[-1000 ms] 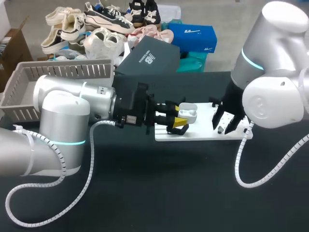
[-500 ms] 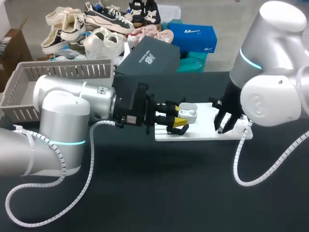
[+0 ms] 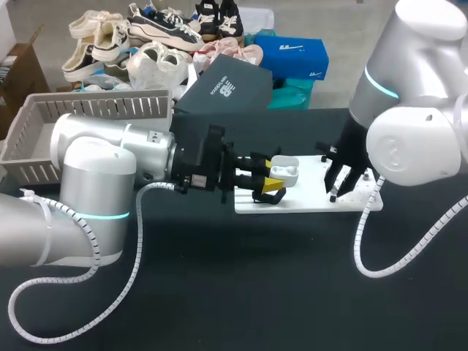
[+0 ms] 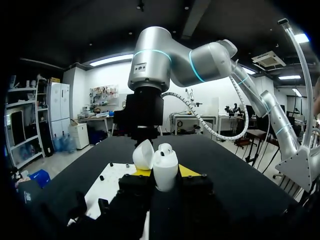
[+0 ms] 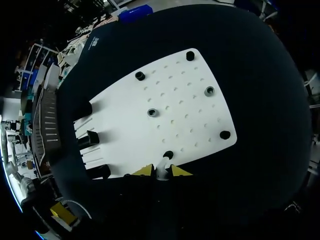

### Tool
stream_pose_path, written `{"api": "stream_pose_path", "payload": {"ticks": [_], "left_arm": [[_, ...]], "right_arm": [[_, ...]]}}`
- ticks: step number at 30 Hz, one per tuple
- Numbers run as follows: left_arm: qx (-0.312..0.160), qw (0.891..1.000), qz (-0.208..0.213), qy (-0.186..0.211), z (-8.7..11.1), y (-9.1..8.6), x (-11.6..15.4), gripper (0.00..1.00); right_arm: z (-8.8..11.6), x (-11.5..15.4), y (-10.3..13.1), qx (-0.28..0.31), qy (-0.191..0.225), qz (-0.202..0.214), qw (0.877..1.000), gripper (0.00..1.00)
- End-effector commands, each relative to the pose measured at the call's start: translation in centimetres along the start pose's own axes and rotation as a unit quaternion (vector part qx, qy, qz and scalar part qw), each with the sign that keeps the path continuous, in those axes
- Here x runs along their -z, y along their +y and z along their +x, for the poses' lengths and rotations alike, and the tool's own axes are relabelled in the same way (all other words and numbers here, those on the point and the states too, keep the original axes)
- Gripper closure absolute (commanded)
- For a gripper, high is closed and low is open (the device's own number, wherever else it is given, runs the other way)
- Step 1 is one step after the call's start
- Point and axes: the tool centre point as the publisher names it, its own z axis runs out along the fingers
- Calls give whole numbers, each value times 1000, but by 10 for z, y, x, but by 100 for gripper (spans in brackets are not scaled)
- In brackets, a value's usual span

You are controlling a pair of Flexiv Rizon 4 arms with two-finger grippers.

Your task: Pick up each earbud case from the left stands, insert the matching earbuds, close the lid, and place the case in the box.

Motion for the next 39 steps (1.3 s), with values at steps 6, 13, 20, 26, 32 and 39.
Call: {"api": "stream_pose_path", "payload": {"ticks": [6,13,20,26,32,39], "left_arm": [[-1,1000,-3,0,0,-1,-1,100],[-1,1000,-3,0,0,-1,-1,100],[-1,1000,-3,0,0,-1,-1,100],[-1,1000,-3,0,0,-1,-1,100],[-1,1000,-3,0,0,-1,-1,100],[-1,1000,-3,0,0,-1,-1,100]], "right_arm": [[11,40,-15,-4,-39,-8,999,100],[16,86,-16,-6,-71,-19,997,100],[24,130,-3,31,-60,-39,997,100],[31,155,23,104,-23,-37,994,100],[43,165,58,197,8,-11,980,100],[61,167,89,304,75,8,950,100]]}}
